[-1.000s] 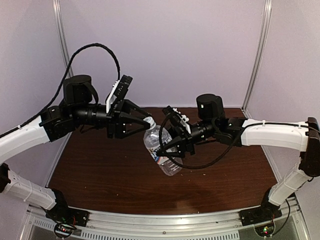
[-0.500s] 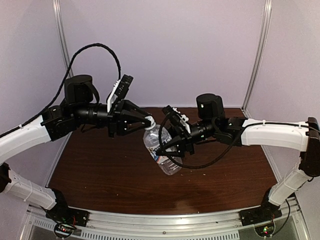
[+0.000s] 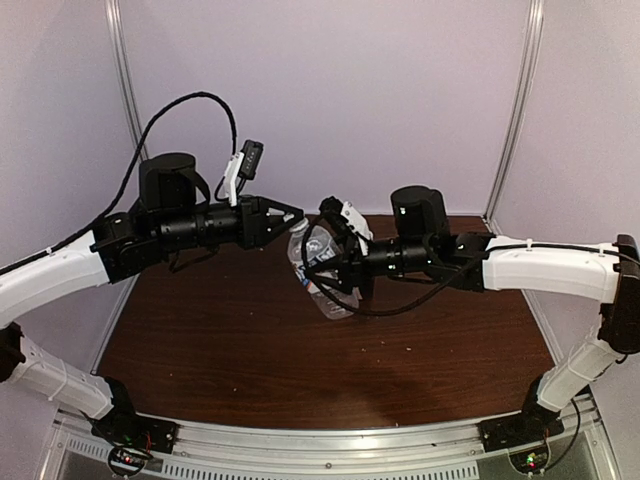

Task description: Unscrew the bottle caps

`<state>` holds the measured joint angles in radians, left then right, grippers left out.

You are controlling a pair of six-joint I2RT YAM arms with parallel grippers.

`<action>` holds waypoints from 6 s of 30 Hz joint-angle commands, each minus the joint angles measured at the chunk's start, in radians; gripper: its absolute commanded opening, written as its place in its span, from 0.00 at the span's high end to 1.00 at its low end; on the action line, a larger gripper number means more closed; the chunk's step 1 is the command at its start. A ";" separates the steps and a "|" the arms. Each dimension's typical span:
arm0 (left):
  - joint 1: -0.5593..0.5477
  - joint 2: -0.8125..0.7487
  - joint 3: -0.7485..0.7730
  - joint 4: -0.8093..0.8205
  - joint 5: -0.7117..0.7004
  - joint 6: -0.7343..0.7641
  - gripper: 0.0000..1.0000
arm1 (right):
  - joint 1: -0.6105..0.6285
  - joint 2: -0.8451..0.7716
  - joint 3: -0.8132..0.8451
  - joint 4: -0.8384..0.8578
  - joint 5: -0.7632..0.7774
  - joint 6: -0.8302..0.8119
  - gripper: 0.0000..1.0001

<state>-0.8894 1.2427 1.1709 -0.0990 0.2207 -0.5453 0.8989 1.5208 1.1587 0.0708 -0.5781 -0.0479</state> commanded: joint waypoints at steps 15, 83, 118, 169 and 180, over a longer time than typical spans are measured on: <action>-0.005 -0.003 -0.003 0.074 -0.005 0.036 0.43 | -0.011 -0.031 -0.035 0.078 -0.049 0.006 0.56; 0.053 0.002 -0.042 0.235 0.640 0.290 0.63 | -0.023 0.023 -0.017 0.142 -0.603 0.089 0.55; 0.074 -0.083 -0.160 0.003 -0.349 0.189 0.68 | -0.053 -0.044 -0.042 0.015 -0.249 0.030 0.55; 0.260 -0.136 -0.463 0.525 0.370 0.106 0.13 | -0.112 0.051 -0.128 0.139 -0.325 0.089 0.54; 0.131 -0.014 -0.300 0.443 0.428 0.165 0.12 | -0.080 0.056 -0.116 0.148 -0.397 0.094 0.54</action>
<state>-0.7353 1.1854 0.8127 0.3653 0.6094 -0.4137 0.8028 1.5711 1.0107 0.1860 -0.9253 0.0345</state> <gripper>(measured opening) 0.879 0.472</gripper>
